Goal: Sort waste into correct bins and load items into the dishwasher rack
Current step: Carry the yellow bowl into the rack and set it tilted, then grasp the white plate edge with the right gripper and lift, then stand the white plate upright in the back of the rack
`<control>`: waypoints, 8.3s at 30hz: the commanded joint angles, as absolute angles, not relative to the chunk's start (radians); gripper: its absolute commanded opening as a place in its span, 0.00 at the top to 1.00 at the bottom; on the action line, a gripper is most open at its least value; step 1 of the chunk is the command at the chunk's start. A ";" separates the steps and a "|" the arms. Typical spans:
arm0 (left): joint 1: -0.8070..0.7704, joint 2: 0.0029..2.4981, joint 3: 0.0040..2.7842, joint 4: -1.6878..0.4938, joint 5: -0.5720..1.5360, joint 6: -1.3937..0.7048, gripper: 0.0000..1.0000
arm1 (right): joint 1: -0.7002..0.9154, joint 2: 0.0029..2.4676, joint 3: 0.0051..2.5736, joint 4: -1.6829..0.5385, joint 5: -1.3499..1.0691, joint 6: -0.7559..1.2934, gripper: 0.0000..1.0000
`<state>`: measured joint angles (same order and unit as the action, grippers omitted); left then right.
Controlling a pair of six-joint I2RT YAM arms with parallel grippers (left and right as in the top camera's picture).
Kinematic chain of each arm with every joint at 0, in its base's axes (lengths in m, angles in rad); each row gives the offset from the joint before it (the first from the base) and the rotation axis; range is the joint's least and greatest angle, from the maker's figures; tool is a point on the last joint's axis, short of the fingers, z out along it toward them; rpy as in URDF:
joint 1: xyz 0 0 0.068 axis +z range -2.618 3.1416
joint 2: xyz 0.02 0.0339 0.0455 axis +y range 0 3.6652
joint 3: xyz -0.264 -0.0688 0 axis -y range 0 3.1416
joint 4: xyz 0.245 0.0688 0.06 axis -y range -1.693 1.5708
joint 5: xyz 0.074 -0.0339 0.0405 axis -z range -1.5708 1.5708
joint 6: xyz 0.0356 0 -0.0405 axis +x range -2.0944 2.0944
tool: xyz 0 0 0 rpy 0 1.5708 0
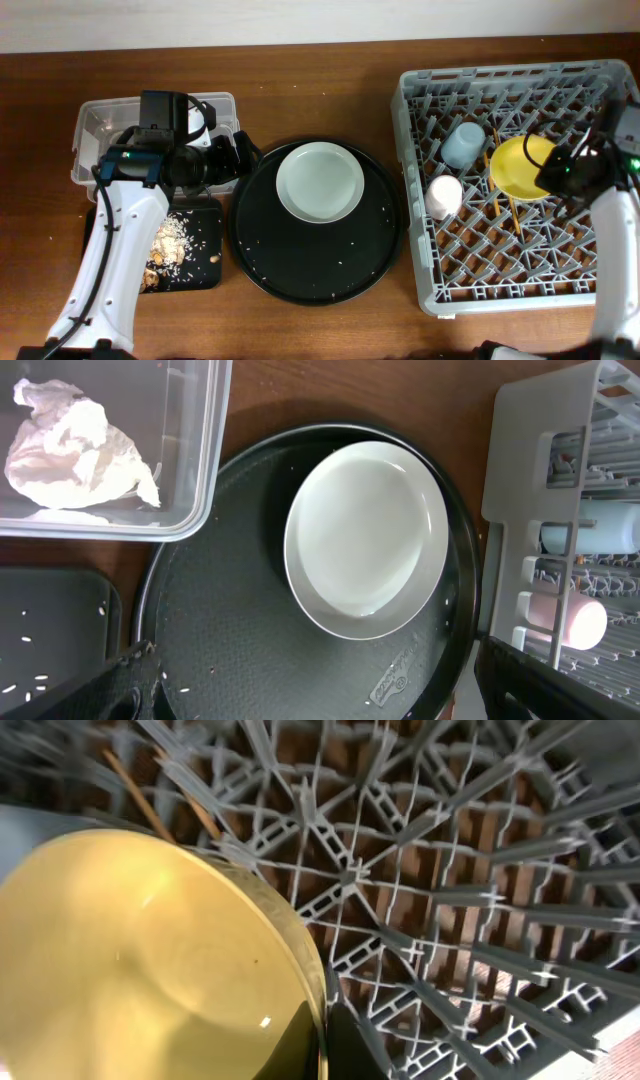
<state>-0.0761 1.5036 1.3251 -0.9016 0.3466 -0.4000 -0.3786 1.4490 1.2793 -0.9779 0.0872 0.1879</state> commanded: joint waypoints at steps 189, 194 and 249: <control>-0.076 1.501 1.327 -0.903 0.343 -0.387 0.01 | 0.358 1.427 1.375 -0.775 0.347 -0.013 0.96; -0.075 1.501 1.327 -0.903 0.343 -0.387 0.00 | 0.237 1.368 1.375 -0.760 0.850 -0.220 0.96; -0.076 1.501 1.327 -0.903 0.343 -0.387 0.01 | -0.052 1.528 1.375 -0.712 -0.120 -0.118 0.02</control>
<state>-0.0761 1.5036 1.3251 -0.9016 0.3466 -0.4000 -0.0570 1.5341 1.3705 -0.7109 -0.1074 -0.1303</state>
